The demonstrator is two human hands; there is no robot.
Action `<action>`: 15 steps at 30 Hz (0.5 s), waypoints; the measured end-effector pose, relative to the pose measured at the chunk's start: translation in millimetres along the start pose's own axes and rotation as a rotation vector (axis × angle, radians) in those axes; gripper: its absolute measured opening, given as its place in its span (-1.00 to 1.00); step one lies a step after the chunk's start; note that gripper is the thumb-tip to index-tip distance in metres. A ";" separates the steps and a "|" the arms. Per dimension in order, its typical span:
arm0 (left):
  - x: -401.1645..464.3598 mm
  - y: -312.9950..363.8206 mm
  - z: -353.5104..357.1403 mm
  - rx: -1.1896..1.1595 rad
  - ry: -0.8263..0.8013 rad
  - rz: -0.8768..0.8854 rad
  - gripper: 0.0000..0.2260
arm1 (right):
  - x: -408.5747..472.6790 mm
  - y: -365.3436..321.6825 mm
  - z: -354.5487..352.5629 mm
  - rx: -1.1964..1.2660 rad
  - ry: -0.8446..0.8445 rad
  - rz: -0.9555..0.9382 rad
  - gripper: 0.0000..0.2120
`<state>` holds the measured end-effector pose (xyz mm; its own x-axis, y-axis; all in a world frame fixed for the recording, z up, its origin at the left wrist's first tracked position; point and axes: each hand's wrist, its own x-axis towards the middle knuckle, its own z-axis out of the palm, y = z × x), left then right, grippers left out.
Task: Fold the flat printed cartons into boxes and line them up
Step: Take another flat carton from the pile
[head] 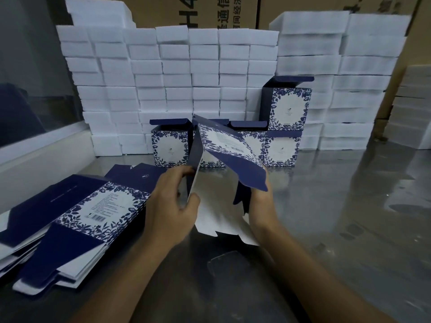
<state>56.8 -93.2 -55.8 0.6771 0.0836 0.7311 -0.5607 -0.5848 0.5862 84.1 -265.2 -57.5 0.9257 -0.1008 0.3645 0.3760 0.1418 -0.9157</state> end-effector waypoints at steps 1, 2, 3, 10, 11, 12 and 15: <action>-0.2 -0.2 0.6 0.005 -0.007 0.023 -0.60 | -0.3 -3.2 1.1 0.030 0.007 0.055 -0.65; 0.5 0.4 1.2 0.006 -0.014 0.038 -0.56 | -1.0 -4.9 2.2 0.064 -0.005 0.104 -0.70; 1.0 0.8 1.5 0.000 -0.023 0.052 -0.52 | -0.7 -4.8 2.7 0.095 -0.009 0.132 -0.72; 2.5 -11.6 3.2 -0.132 -0.039 -0.037 -0.69 | -6.4 -22.0 0.7 0.500 -0.081 0.364 -0.67; 2.7 -11.9 3.4 -0.138 -0.029 -0.047 -0.71 | -5.7 -21.9 -0.9 0.539 -0.094 0.367 -0.67; 2.8 -12.2 3.6 -0.129 -0.022 -0.036 -0.70 | -5.2 -22.3 -2.3 0.558 -0.099 0.361 -0.67; 3.6 -10.4 4.0 -0.089 0.000 -0.005 -0.77 | -3.4 -19.7 -4.5 0.530 -0.102 0.323 -0.57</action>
<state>67.0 -90.1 -60.6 0.6799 0.0867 0.7282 -0.5975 -0.5102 0.6186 73.3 -272.0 -41.5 0.9853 0.1199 0.1217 0.0213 0.6208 -0.7837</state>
